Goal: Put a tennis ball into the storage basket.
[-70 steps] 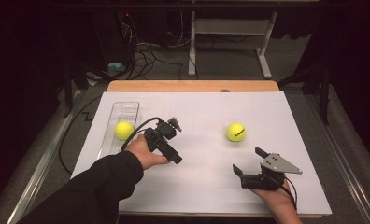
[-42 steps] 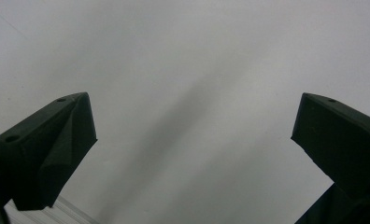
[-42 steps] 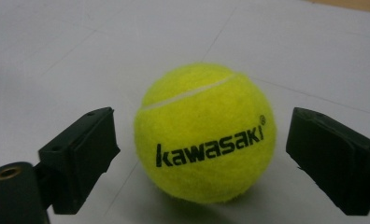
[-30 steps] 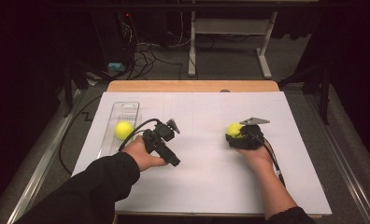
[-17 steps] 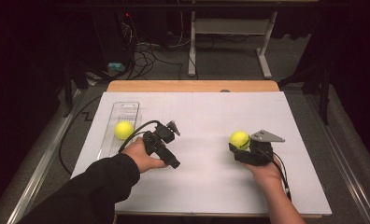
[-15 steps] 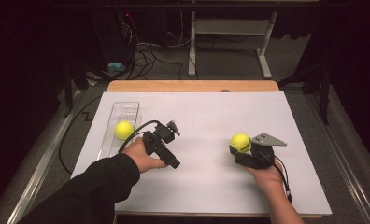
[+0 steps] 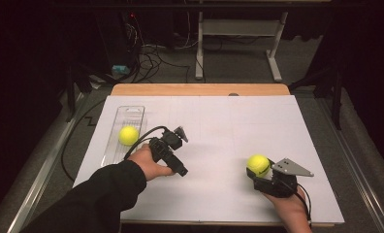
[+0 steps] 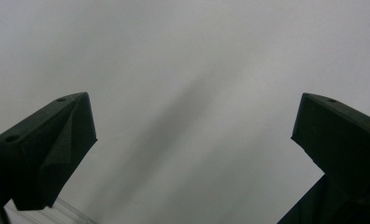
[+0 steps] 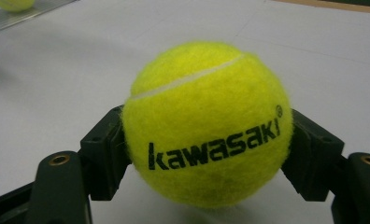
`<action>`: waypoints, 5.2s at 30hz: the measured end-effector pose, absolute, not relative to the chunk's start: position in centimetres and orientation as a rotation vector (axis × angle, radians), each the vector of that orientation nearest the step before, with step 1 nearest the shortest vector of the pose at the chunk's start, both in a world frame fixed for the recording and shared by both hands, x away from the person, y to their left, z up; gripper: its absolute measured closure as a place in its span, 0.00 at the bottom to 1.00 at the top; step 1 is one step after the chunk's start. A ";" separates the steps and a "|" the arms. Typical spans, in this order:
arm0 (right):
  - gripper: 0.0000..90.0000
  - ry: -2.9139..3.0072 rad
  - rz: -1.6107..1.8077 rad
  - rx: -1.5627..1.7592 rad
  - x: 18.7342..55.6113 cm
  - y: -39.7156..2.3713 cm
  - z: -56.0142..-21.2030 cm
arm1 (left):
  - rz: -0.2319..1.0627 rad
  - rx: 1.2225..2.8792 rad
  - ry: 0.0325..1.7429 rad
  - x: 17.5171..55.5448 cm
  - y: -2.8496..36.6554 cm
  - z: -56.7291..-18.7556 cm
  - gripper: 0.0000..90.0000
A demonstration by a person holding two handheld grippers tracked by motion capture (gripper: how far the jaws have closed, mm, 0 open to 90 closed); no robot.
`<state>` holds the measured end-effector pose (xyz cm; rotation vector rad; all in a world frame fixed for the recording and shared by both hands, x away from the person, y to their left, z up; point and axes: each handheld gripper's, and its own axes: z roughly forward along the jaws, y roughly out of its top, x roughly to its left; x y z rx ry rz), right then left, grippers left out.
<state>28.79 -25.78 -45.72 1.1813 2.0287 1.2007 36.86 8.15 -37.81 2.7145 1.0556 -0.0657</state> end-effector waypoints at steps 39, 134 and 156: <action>0.30 2.169 1.276 0.908 28.0 -18.0 -46.6 | -0.061 2.705 1.005 36.5 6.3 -35.3 0.01; 0.00 2.052 1.316 0.985 28.7 -21.5 -46.1 | -0.203 2.698 1.056 38.6 5.3 -35.5 0.29; 0.00 1.947 1.241 1.097 28.5 -27.7 -46.2 | -0.104 2.651 1.275 39.5 15.3 -33.0 0.29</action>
